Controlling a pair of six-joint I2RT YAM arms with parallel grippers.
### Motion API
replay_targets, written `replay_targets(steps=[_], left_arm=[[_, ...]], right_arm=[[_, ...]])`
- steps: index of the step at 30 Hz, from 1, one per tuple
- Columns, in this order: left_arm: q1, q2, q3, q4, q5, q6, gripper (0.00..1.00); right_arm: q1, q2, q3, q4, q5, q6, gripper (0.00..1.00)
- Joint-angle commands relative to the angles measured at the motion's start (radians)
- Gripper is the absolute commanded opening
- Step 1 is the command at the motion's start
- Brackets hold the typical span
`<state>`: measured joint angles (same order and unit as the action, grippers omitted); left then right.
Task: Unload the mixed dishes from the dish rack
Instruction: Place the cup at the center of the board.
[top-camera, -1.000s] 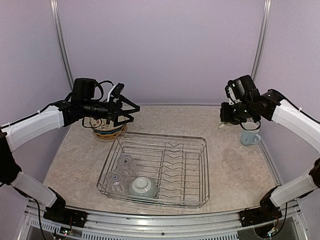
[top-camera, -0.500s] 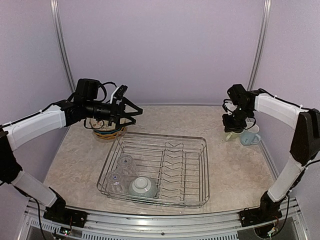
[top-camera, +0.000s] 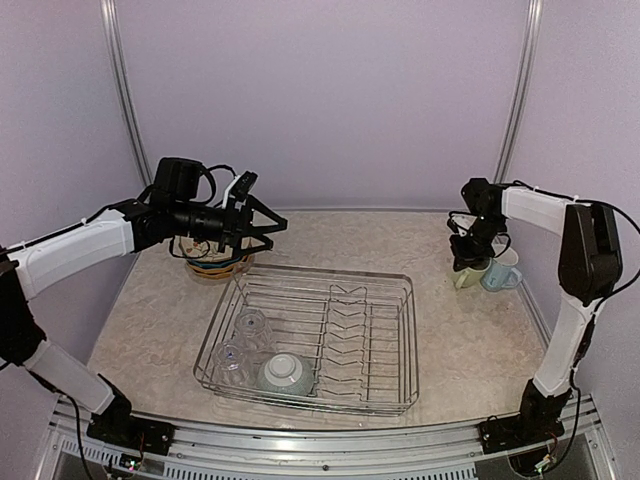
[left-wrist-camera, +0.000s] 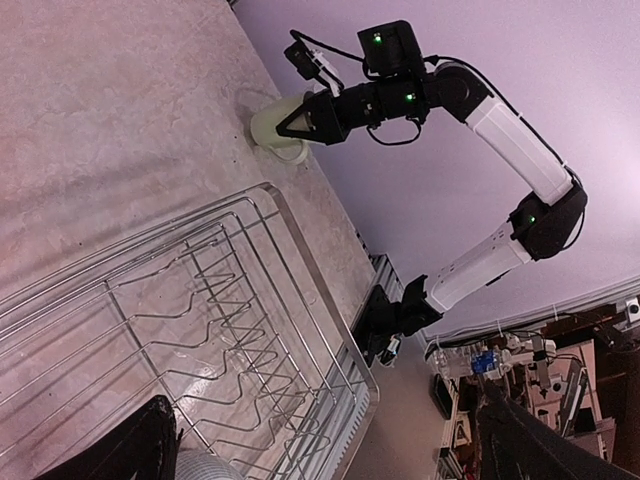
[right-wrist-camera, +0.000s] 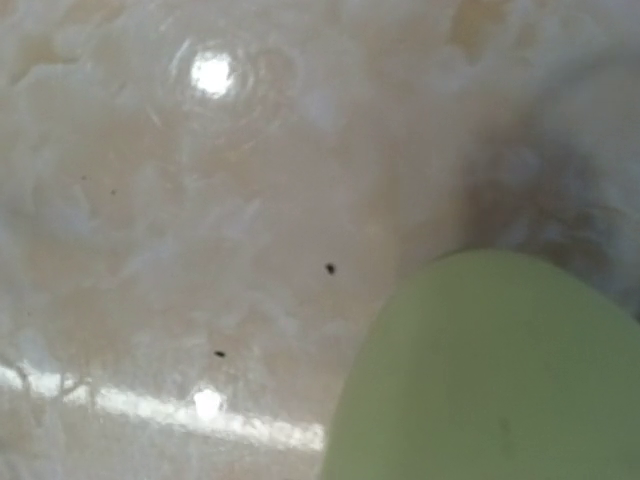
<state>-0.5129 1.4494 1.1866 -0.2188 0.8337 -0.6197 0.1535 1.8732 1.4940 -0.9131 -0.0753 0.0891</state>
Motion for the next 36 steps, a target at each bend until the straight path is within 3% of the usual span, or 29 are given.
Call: replay_targets(steps=[1, 12, 28, 36], left_arm=[[-0.006, 0.023, 0.034, -0.017, 0.002, 0.022, 0.99], [-0.006, 0.031, 0.052, -0.075, -0.068, 0.031, 0.99], [0.004, 0.153, 0.168, -0.302, -0.169, 0.027, 0.99], [0.005, 0.207, 0.225, -0.399, -0.193, 0.043, 0.99]], right_arm=[[-0.002, 0.026, 0.059, -0.013, -0.009, -0.032, 0.0], [-0.002, 0.069, 0.066, -0.029, 0.038, -0.01, 0.0], [0.026, 0.019, 0.073, -0.038, 0.032, 0.018, 0.42], [0.069, -0.058, 0.094, -0.072, 0.083, 0.048, 0.54]])
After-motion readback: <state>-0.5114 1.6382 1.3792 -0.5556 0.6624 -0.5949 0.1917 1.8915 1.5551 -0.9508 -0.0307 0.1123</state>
